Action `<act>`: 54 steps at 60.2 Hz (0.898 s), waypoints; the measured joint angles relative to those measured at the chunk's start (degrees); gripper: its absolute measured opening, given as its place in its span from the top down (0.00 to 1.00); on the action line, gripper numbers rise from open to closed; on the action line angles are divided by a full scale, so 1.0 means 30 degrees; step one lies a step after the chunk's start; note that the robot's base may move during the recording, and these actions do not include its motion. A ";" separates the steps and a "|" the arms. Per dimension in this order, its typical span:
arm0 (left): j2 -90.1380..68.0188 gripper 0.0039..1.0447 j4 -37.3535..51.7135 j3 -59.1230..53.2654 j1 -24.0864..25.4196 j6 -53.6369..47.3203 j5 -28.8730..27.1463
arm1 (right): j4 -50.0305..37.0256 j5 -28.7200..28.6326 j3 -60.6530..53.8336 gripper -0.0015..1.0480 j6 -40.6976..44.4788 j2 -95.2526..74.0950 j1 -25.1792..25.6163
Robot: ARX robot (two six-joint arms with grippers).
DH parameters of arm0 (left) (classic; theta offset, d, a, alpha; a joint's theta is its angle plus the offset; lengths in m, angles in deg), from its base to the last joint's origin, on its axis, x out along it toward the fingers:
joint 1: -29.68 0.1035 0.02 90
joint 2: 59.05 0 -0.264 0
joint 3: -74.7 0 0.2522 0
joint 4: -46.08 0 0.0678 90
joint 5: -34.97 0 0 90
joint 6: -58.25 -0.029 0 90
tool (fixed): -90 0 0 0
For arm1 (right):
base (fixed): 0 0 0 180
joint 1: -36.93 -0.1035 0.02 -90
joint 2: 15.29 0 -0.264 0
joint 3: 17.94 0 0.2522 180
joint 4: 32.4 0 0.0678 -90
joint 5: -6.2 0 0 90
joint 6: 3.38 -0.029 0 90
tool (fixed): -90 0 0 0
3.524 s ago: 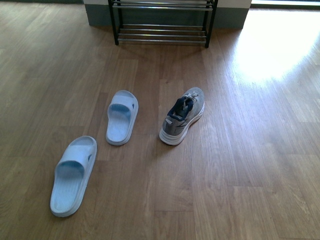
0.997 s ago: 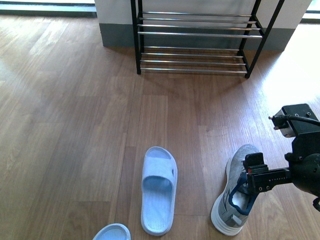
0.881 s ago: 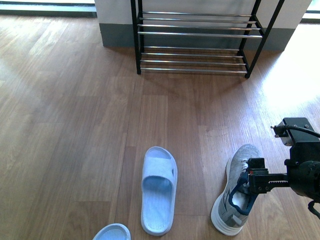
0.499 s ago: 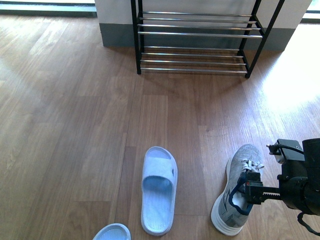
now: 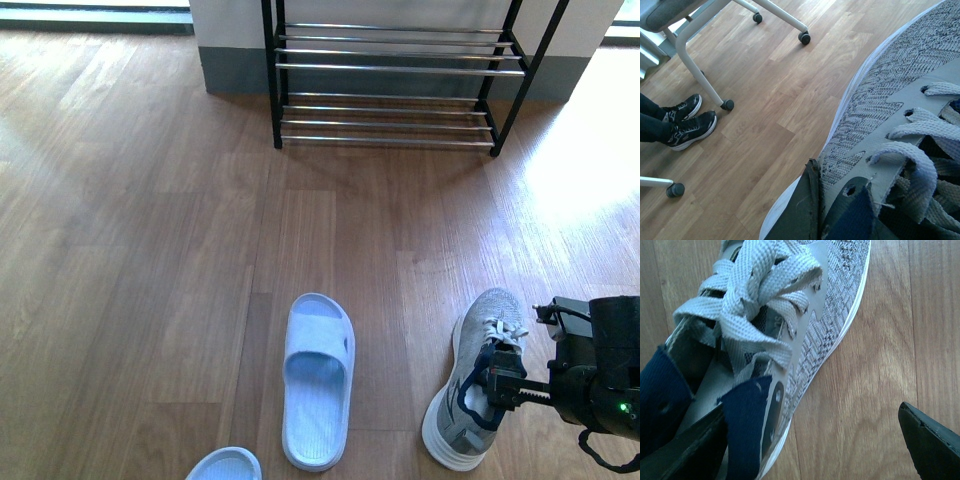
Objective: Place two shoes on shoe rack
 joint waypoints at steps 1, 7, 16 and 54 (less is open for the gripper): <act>0.0000 0.99 0.0000 0.0000 0.0000 0.0000 0.0000 | -0.0087 0.0015 0.0138 0.09 -0.0095 -0.0117 -0.0022; 0.0000 0.99 0.0000 0.0000 0.0000 0.0000 0.0007 | -0.0364 0.0073 0.0663 0.12 -0.0590 -0.0568 -0.0168; 0.0000 0.99 0.0000 0.0000 0.0000 0.0000 0.0000 | -0.1013 0.0095 0.1304 0.39 -0.1515 -0.1290 -0.0860; 0.0000 0.99 0.0000 0.0000 0.0000 0.0000 0.0007 | -0.1836 0.0641 0.0619 0.99 -0.1173 -0.0911 -0.1683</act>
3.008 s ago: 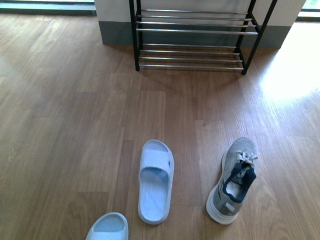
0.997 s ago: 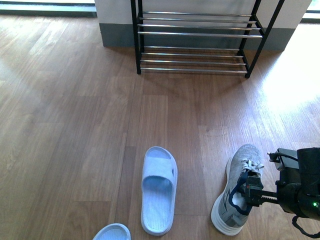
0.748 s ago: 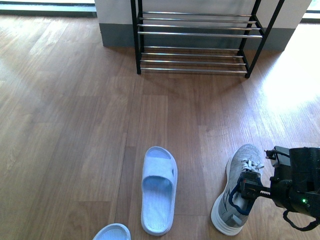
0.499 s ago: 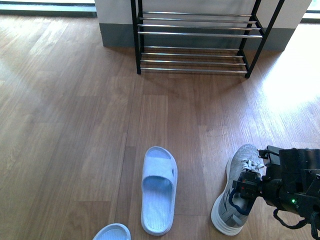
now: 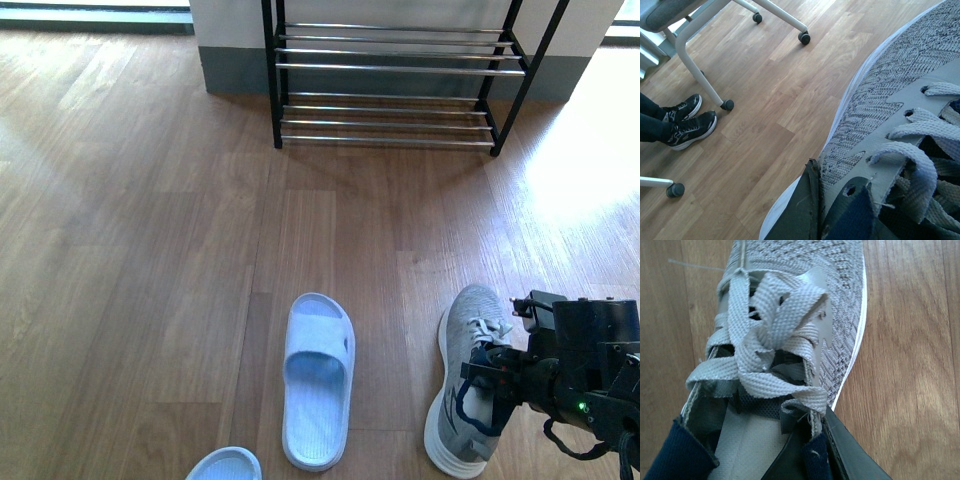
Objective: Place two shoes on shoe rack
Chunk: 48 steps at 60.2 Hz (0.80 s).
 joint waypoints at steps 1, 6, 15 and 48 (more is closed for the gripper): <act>0.0000 0.99 0.0000 0.0000 0.0000 0.0000 0.0000 | -0.0015 0.0000 -0.0153 0.99 0.0277 0.0197 -0.0058; 0.0000 0.99 0.0000 0.0000 0.0000 0.0000 -0.0007 | -0.0007 -0.0022 -0.0933 0.99 0.1457 0.1333 -0.0233; 0.0000 0.99 0.0000 0.0000 0.0000 0.0000 -0.0007 | -0.0546 -0.0342 -0.2484 0.99 0.5428 0.4641 -0.0590; 0.0000 0.99 0.0000 0.0000 0.0000 0.0000 0.0000 | 0.7723 -0.5697 -1.4090 0.99 1.6874 3.0039 -0.0240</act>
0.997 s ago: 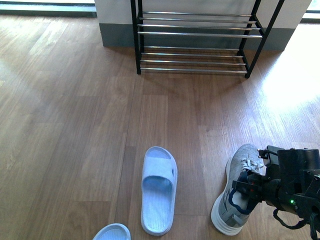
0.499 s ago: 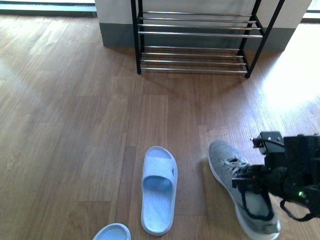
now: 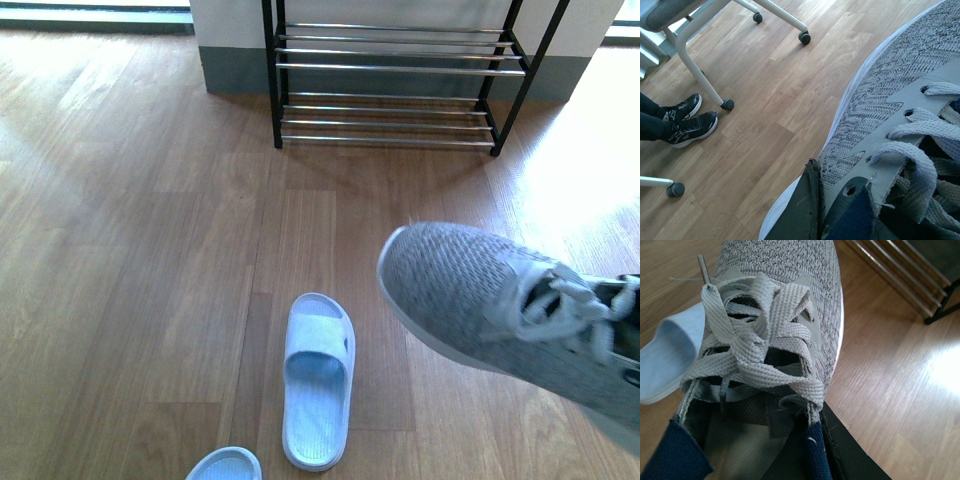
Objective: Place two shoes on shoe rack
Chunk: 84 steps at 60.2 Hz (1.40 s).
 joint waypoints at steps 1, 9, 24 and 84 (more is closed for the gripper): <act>0.0000 0.99 0.0000 0.0000 0.0000 0.0000 0.0000 | 0.0918 0.0007 -0.0080 0.99 0.0087 0.1377 0.0051; 0.0000 0.99 0.0000 0.0000 0.0000 0.0000 -0.0007 | 0.2674 -0.0058 -0.0102 0.99 0.0488 0.7140 0.0168; 0.0015 0.99 0.0000 0.0000 0.0015 0.0000 -0.0066 | 0.2805 -0.0189 -0.0138 0.99 0.0532 0.7227 0.0160; -0.0015 0.99 -0.0015 0.0000 -0.0044 0.0007 0.0036 | 0.2812 0.0044 -0.0160 0.99 0.0561 0.7227 0.0219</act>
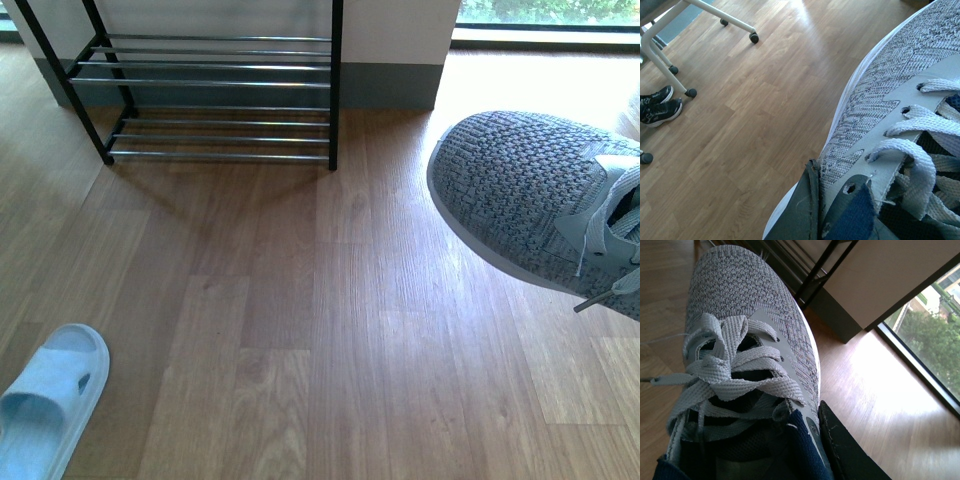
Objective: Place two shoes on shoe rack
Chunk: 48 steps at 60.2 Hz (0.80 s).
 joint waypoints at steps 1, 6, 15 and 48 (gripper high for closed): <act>0.0000 0.99 0.0000 0.0000 0.0000 0.0000 0.0007 | 0.0000 -0.0044 0.0000 0.99 0.0000 0.0000 0.0000; 0.0007 0.99 0.0000 0.0000 0.0000 0.0007 -0.0051 | 0.0000 -0.0138 0.0000 0.99 0.0000 0.0000 0.0000; 0.0007 0.99 0.0000 0.0000 0.0000 0.0007 -0.0036 | 0.0000 -0.0138 0.0000 0.99 0.0000 0.0000 0.0000; 0.0007 0.99 0.0000 0.0000 0.0022 0.0007 -0.0029 | 0.0000 0.0058 0.0000 0.99 0.0000 0.0000 0.0015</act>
